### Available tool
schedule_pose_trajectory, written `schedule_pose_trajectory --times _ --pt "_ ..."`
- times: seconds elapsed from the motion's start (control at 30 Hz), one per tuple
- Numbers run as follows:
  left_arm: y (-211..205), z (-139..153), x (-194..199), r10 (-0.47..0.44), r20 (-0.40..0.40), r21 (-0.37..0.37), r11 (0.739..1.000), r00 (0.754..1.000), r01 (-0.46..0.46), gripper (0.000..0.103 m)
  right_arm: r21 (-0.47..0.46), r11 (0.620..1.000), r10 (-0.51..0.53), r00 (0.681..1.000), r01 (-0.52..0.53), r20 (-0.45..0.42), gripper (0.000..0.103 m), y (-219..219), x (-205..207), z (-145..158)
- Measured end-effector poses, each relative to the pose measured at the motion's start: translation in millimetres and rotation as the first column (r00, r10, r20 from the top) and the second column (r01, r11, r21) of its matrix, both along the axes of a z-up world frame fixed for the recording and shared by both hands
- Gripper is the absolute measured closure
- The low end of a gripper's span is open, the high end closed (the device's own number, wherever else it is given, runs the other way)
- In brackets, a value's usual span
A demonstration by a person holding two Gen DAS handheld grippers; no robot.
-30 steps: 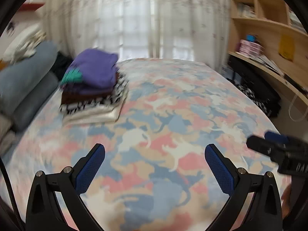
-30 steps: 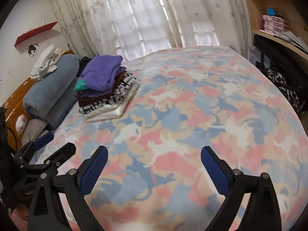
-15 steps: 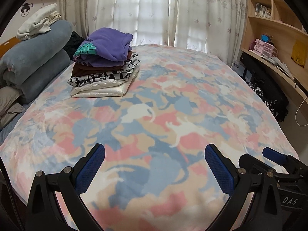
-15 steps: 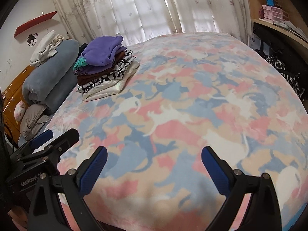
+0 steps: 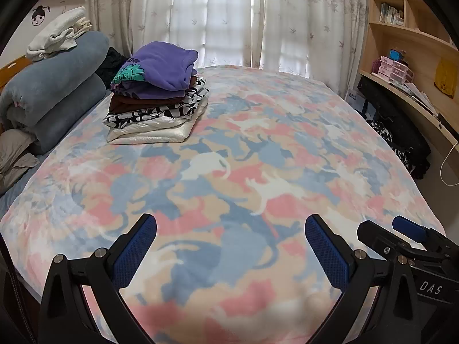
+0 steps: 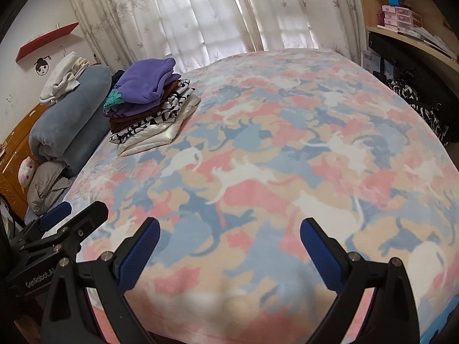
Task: Fold large clothes
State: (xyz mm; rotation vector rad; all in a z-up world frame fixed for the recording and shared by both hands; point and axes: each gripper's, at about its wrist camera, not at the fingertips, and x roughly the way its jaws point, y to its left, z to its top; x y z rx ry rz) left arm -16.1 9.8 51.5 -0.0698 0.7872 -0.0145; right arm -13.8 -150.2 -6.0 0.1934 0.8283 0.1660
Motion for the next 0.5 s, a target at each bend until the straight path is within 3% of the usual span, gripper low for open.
schedule_pose_trajectory --times 0.5 --pt "2.3 -2.2 -1.2 0.003 -0.01 -0.004 1.0 1.0 -0.004 0.001 -0.012 1.0 0.004 1.0 -0.004 0.013 0.004 0.7 -1.1 1.6"
